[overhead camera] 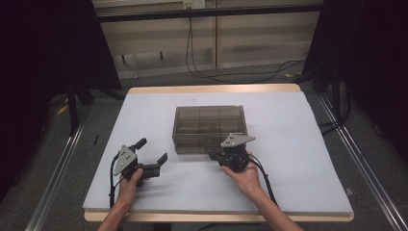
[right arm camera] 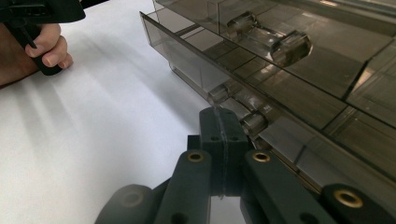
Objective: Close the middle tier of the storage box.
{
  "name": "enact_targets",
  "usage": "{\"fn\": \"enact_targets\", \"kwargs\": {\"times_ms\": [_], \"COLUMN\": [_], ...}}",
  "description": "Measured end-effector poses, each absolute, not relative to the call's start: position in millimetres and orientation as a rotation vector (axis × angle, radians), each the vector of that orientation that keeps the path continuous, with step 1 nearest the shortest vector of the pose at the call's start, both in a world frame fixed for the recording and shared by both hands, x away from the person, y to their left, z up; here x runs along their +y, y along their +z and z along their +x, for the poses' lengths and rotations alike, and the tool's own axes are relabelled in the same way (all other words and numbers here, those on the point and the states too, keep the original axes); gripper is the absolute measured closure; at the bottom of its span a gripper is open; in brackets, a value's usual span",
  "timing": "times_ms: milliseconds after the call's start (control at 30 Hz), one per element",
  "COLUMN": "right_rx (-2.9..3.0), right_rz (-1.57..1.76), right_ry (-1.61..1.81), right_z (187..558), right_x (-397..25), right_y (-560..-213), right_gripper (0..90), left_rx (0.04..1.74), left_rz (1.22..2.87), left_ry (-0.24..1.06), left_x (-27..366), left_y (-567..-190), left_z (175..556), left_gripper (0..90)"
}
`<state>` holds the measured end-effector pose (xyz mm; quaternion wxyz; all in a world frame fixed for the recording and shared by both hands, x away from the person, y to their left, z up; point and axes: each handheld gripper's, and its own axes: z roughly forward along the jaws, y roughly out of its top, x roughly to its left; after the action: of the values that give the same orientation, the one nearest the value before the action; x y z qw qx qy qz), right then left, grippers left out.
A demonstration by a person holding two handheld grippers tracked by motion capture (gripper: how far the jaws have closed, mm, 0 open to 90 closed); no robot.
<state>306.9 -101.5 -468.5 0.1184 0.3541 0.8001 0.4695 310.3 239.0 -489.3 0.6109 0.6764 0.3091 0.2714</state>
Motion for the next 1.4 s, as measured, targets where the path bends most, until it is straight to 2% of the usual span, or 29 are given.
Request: {"fn": "enact_targets", "kwargs": {"times_ms": [1400], "right_rx": [2.329], "right_rz": [1.053], "right_ry": [1.362], "right_z": [320.1], "right_x": [-99.4], "right_y": [-470.2], "right_gripper": [90.0], "left_rx": [0.715], "left_rz": [1.56], "left_ry": [0.625], "left_x": [239.1], "left_y": [-489.3], "left_z": [310.4], "left_gripper": [1.2]}}
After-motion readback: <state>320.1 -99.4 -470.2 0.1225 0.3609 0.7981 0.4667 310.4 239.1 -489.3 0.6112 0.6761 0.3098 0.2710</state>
